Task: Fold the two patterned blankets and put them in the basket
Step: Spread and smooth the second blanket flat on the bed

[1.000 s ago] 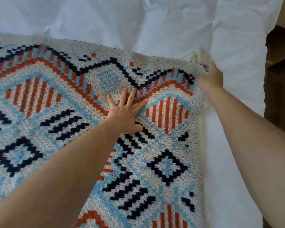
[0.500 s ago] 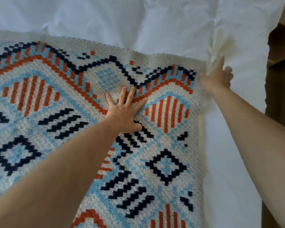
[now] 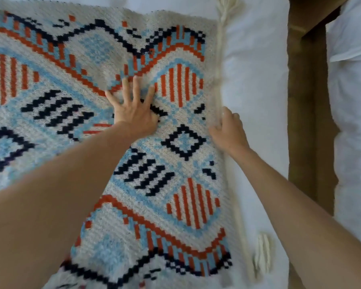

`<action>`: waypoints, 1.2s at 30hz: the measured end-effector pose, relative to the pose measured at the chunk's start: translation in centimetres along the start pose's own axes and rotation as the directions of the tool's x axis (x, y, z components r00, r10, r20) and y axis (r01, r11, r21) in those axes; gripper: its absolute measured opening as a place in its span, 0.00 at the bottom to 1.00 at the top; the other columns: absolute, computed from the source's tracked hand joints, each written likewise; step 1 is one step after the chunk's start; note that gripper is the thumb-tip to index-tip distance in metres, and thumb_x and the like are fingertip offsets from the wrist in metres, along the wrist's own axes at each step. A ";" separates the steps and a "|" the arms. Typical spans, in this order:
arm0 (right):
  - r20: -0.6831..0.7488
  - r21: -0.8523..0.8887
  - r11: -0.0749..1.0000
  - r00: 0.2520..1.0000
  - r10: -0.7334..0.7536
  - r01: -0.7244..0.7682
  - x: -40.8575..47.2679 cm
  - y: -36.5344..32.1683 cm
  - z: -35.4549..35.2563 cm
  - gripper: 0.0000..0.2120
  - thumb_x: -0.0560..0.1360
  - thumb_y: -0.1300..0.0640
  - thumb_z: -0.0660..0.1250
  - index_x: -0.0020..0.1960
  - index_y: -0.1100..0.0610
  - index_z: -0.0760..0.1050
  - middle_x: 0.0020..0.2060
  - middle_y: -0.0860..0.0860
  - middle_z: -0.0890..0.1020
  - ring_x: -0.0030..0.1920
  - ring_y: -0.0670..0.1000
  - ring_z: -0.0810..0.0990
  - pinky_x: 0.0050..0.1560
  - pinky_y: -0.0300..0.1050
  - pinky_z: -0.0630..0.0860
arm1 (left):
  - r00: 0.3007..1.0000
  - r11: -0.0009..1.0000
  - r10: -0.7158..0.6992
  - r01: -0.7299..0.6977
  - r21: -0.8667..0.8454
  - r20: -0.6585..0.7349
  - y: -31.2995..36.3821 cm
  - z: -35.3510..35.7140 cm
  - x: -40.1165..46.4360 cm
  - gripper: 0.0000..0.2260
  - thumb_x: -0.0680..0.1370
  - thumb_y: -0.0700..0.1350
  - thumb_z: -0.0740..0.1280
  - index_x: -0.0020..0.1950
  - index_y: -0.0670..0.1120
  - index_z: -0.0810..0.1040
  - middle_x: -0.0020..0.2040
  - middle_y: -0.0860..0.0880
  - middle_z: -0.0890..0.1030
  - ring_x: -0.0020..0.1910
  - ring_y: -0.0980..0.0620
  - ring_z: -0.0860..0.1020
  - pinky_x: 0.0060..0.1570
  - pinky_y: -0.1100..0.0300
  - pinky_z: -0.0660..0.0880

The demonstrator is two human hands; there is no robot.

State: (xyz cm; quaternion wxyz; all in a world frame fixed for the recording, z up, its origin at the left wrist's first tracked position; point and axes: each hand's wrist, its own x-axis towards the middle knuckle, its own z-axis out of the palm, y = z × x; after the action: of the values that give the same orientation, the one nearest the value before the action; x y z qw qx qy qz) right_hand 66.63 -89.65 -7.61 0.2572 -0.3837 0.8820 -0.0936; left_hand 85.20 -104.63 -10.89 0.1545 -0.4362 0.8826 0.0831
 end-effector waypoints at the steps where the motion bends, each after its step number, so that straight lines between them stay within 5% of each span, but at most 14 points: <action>1: 0.017 0.024 1.000 1.000 0.003 -0.003 -1.8 0.7 0.4 0.28 0.76 0.53 0.61 0.73 0.55 0.56 0.60 0.54 0.68 0.60 0.54 0.70 0.55 0.47 0.70 | 1.000 1.000 0.008 -0.008 -0.018 0.008 0.9 0.3 -1.7 0.31 0.79 0.62 0.46 0.78 0.54 0.40 0.78 0.43 0.39 0.76 0.37 0.39 0.66 0.25 0.47; 5: 0.050 0.086 0.995 0.998 0.042 -0.046 -8.7 4.0 2.0 0.28 0.75 0.52 0.65 0.72 0.54 0.58 0.58 0.53 0.69 0.56 0.52 0.72 0.54 0.45 0.72 | 0.992 0.996 0.092 -0.091 -0.020 0.085 4.1 1.8 -8.3 0.33 0.77 0.65 0.44 0.78 0.54 0.38 0.78 0.43 0.37 0.76 0.37 0.38 0.66 0.25 0.46; 8: 0.061 0.070 0.995 0.996 0.071 -0.076 -13.4 6.4 2.9 0.21 0.73 0.55 0.65 0.64 0.54 0.64 0.49 0.49 0.70 0.47 0.50 0.72 0.40 0.40 0.69 | 0.981 0.988 0.156 -0.155 -0.010 0.117 5.7 2.4 -12.1 0.33 0.77 0.66 0.46 0.77 0.55 0.37 0.78 0.43 0.36 0.76 0.37 0.37 0.66 0.25 0.48; 13: 0.131 -0.022 0.986 0.977 0.167 -0.166 -21.0 9.6 4.0 0.31 0.72 0.59 0.67 0.72 0.57 0.59 0.64 0.53 0.72 0.62 0.54 0.72 0.61 0.51 0.71 | 0.950 0.959 0.260 -0.274 0.065 0.174 8.3 3.9 -18.0 0.37 0.76 0.68 0.47 0.76 0.55 0.34 0.77 0.43 0.33 0.76 0.38 0.36 0.66 0.26 0.49; 19: 0.150 -0.153 0.967 0.962 0.227 -0.205 -27.8 12.0 4.7 0.25 0.72 0.59 0.66 0.66 0.57 0.63 0.47 0.53 0.81 0.45 0.55 0.80 0.49 0.51 0.75 | 0.919 0.931 0.322 -0.351 0.100 0.228 9.4 6.3 -25.2 0.42 0.74 0.71 0.50 0.77 0.53 0.33 0.76 0.40 0.31 0.75 0.36 0.36 0.65 0.25 0.48; 24: 0.082 -0.191 0.944 0.954 0.287 -0.268 -30.8 13.9 4.4 0.01 0.76 0.62 0.60 0.47 0.59 0.67 0.41 0.55 0.72 0.41 0.57 0.75 0.38 0.46 0.67 | 0.892 0.916 0.370 -0.396 0.057 0.258 10.0 6.4 -28.4 0.41 0.75 0.70 0.54 0.77 0.54 0.35 0.76 0.41 0.30 0.75 0.37 0.35 0.66 0.26 0.46; 30: -0.037 -0.236 0.907 0.936 0.350 -0.348 -31.0 14.5 3.5 0.09 0.78 0.59 0.60 0.51 0.65 0.71 0.47 0.61 0.75 0.44 0.63 0.77 0.42 0.51 0.70 | 0.878 0.913 0.372 -0.405 0.051 0.301 8.3 6.7 -31.1 0.38 0.77 0.65 0.54 0.77 0.54 0.36 0.76 0.42 0.32 0.75 0.39 0.35 0.67 0.27 0.46; 36: 0.088 -0.260 0.904 0.924 0.372 -0.339 -30.3 12.4 4.0 0.04 0.75 0.58 0.60 0.47 0.60 0.68 0.39 0.55 0.76 0.41 0.59 0.75 0.47 0.51 0.69 | 0.898 0.943 0.295 -0.329 0.051 0.327 3.7 6.9 -33.1 0.36 0.78 0.63 0.54 0.77 0.54 0.37 0.76 0.42 0.31 0.75 0.39 0.35 0.68 0.28 0.49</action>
State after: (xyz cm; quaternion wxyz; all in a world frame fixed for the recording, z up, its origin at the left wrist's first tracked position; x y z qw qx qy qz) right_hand 78.35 -59.05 -3.95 0.2811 -0.2497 0.9224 0.0886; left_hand 102.58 -75.82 -5.87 0.3008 -0.2611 0.9082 0.1287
